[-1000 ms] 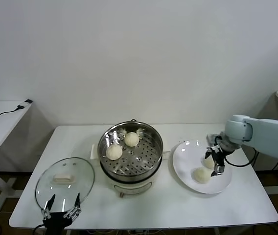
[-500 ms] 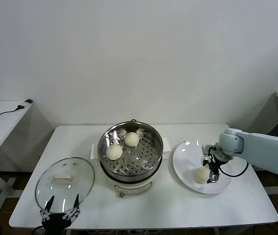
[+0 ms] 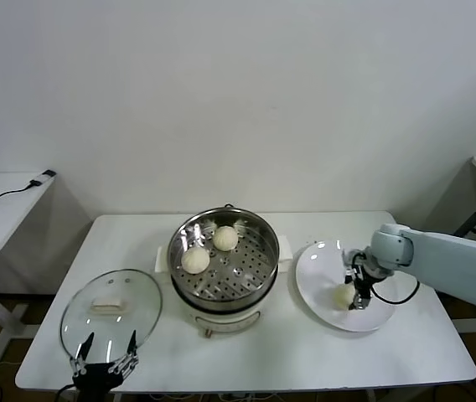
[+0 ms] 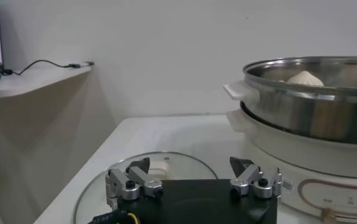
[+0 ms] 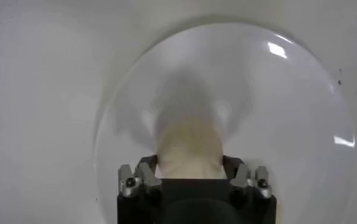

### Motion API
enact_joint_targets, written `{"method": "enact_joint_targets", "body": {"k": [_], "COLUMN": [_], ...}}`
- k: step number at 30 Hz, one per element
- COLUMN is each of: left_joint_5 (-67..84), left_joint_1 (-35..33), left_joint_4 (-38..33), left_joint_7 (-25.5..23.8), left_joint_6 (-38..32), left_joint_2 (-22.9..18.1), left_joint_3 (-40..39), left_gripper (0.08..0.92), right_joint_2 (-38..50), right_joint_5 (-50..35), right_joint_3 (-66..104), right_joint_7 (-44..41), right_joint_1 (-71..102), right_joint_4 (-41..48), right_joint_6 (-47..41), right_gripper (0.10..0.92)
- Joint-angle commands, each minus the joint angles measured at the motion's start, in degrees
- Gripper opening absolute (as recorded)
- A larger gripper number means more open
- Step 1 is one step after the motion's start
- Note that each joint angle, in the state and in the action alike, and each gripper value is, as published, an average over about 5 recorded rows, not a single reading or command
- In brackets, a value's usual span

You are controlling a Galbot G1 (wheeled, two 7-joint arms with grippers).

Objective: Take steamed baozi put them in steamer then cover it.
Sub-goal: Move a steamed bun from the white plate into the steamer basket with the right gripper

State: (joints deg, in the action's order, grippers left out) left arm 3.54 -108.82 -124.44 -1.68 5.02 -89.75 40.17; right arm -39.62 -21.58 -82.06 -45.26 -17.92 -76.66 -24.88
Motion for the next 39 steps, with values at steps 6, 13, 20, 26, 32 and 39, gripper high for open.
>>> {"method": "enact_joint_targets", "body": {"k": [6,13,20,26,32,39], "left_joint_5": [-0.3,-1.0,-1.1,-1.2,-1.2,-1.0], "left_joint_1": [-0.5,-0.5,-0.7,-0.9,-1.2,-1.8], "left_joint_4": [-0.2,-0.9,-1.5,-1.7,-2.0,-2.3], "left_joint_7": [0.0,0.0,0.0,0.0,0.0,0.0], "left_joint_6": [-0.4,-0.1,0.2,0.2,0.2,0.2], "left_joint_2": [0.0,0.0,0.1,-0.1,-0.2,-0.2], "left_joint_3": [-0.2,-0.4,0.0,0.1,0.3,0.7], "left_gripper": [0.823,0.823,0.823,0.823,0.823,0.823], "right_joint_2": [-4.4,-17.0,-28.2,-34.6,-38.5,-39.3], "right_joint_5": [-2.9,-7.4,1.3,14.3,19.5,23.1], "right_joint_3": [-7.6,-9.3,-7.4,-7.2,-7.3,-7.8], "right_joint_7": [-7.6,-14.9,-13.9,-9.9,-7.0,-6.1], "right_joint_1": [-24.2,-43.2,-43.5,-34.2,-26.8,-21.8], "right_joint_4": [-1.1,-2.5,-10.6,-12.7,-8.2,-5.2], "right_joint_6": [9.9,28.9,46.6,53.0,53.5,52.9], "right_gripper": [0.696,0.704,0.704,0.704,0.704,0.704]}}
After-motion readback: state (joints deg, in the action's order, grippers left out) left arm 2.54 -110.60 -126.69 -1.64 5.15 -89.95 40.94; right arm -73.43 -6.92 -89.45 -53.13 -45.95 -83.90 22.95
